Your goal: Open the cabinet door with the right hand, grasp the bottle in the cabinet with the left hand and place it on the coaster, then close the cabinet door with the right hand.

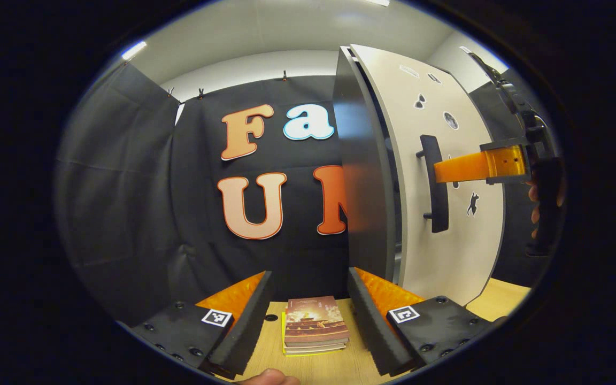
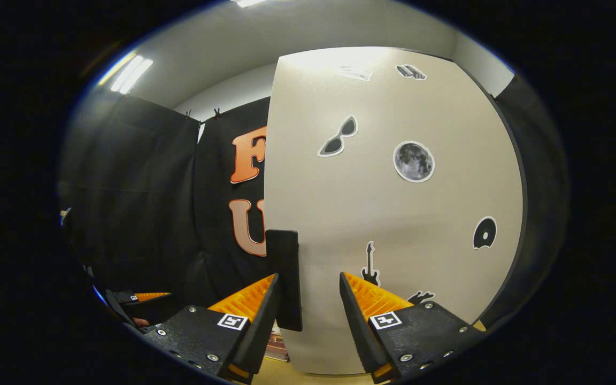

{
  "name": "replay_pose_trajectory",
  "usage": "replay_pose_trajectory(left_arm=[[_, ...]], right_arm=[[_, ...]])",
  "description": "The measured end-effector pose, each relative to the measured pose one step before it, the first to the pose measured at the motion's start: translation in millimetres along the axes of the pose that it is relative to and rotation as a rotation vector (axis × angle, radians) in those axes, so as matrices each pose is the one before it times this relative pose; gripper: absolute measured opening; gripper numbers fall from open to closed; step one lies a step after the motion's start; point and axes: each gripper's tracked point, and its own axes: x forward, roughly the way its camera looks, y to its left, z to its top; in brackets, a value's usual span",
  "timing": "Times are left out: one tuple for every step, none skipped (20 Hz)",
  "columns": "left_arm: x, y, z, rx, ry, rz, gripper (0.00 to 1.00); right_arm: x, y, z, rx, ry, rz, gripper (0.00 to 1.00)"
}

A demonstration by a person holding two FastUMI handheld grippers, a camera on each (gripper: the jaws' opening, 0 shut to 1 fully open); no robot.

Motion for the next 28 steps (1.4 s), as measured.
replay_pose_trajectory(left_arm=[[0.85, 1.47, 7.41, 0.00113, -0.00729, 0.00890, 0.90], [-0.91, 1.19, 9.82, -0.00357, -0.01237, 0.01238, 0.89], [0.07, -0.41, 10.39, -0.01023, -0.01393, 0.00778, 0.90], [-2.09, -1.17, 12.90, -0.01898, -0.01251, 0.00696, 0.91], [-2.27, -1.77, 10.73, -0.02342, -0.00494, 0.00648, 0.92], [-3.69, -3.84, 11.20, -0.02863, -0.00186, 0.00453, 0.94], [-4.63, -4.47, 12.84, -0.02324, -0.00590, 0.00677, 0.94], [-4.23, -5.50, 12.91, -0.00635, -0.00518, 0.00504, 0.89], [-4.67, -2.81, 15.05, 0.01086, -0.00833, 0.01176, 0.89], [-4.22, -3.51, 15.82, 0.01083, -0.00822, 0.00897, 0.89], [-5.96, -7.39, 9.58, -0.00283, 0.00352, -0.00208, 0.91], [-4.23, -8.00, 11.37, -0.01299, 0.00124, -0.00659, 0.94], [-6.64, -5.71, 10.88, -0.01440, 0.00357, 0.00025, 0.94], [-6.50, -2.99, 11.41, -0.01410, 0.00040, 0.00792, 0.88], [-6.57, -3.09, 10.79, -0.01793, -0.00176, 0.00477, 0.90], [-5.64, -2.59, 12.95, -0.01486, -0.00792, 0.00611, 0.94], [-3.97, 2.09, 14.00, -0.00785, -0.01338, 0.01617, 0.94], [-5.59, 2.48, 16.57, 0.00691, -0.01780, 0.01890, 0.94], [-5.18, 3.11, 15.56, 0.02265, -0.01900, 0.03345, 0.93], [-5.64, 7.84, 15.08, 0.03747, -0.02253, 0.05085, 0.92], [-5.61, 2.45, 16.21, 0.03141, -0.02623, 0.02579, 0.89], [-4.57, -1.81, 14.23, 0.01306, -0.02273, 0.00785, 0.90], [-3.41, -7.01, 10.56, -0.00551, -0.01359, -0.00819, 0.94], [-3.19, -4.76, 8.62, -0.02457, 0.00204, -0.01414, 0.89], [-2.48, -2.61, 1.85, -0.03292, 0.02439, -0.01493, 0.89], [-0.09, -1.39, 0.87, -0.03822, 0.03246, -0.01913, 0.94], [4.24, 4.19, 5.51, -0.04519, 0.02044, -0.02199, 0.89], [1.16, 3.07, 9.49, -0.02923, 0.00533, -0.01001, 0.89]], right_arm=[[-3.44, -3.36, 5.15, -0.01392, -0.01368, -0.00569, 0.69], [-5.67, -4.57, 6.23, -0.00895, -0.01543, -0.00239, 0.69], [-5.06, -6.99, 5.96, 0.00011, -0.01341, -0.00387, 0.68], [-8.50, -9.86, 6.44, 0.00416, -0.00896, -0.00846, 0.68], [-9.46, -13.38, 8.36, 0.00226, -0.00570, -0.01184, 0.68], [-13.25, -15.65, 9.79, -0.00163, -0.01057, -0.01504, 0.68], [-13.45, -16.78, 10.05, -0.00690, -0.01342, -0.01712, 0.68], [-14.07, -17.48, 10.15, -0.00822, -0.01308, -0.01796, 0.69], [-13.29, -18.33, 8.80, -0.00894, -0.00744, -0.01919, 0.69], [-14.05, -17.17, 7.95, -0.01176, -0.00684, -0.01778, 0.70], [-12.53, -17.72, 7.40, -0.01500, -0.00682, -0.01852, 0.71], [-13.31, -17.19, 6.27, -0.01660, -0.01046, -0.01820, 0.72], [-11.00, -16.16, 5.44, -0.01739, -0.00619, -0.01986, 0.74], [-10.61, -16.35, 3.34, -0.01591, -0.00212, -0.01769, 0.75], [-10.09, -15.96, 1.74, -0.01403, 0.00367, -0.01441, 0.75], [-8.94, -13.24, 1.85, -0.01560, 0.00565, -0.01011, 0.75], [-7.39, -12.10, 0.74, -0.01353, 0.00572, -0.00669, 0.76], [-7.22, -10.48, 2.15, -0.00944, 0.00210, -0.00630, 0.76], [-5.38, -9.65, 2.64, -0.00418, 0.00142, -0.00426, 0.76], [-5.66, -7.99, 3.15, -0.00033, -0.00066, -0.00396, 0.77], [-3.98, -6.03, 3.32, 0.00158, 0.00197, 0.00216, 0.78], [-4.49, -4.13, 2.51, 0.00237, 0.00514, 0.00316, 0.78], [-2.82, -4.72, 4.56, 0.00098, 0.00387, -0.00084, 0.78], [-2.19, -3.10, 4.82, 0.00039, 0.00203, -0.00445, 0.78], [-2.28, -3.00, 6.76, -0.00253, -0.00320, -0.00893, 0.78], [-2.58, -1.50, 7.80, -0.00469, -0.00787, -0.01003, 0.78], [-3.44, 0.07, 9.72, -0.00753, -0.01300, -0.00881, 0.78], [-3.57, 1.13, 10.12, -0.00787, -0.01528, -0.00561, 0.78]])
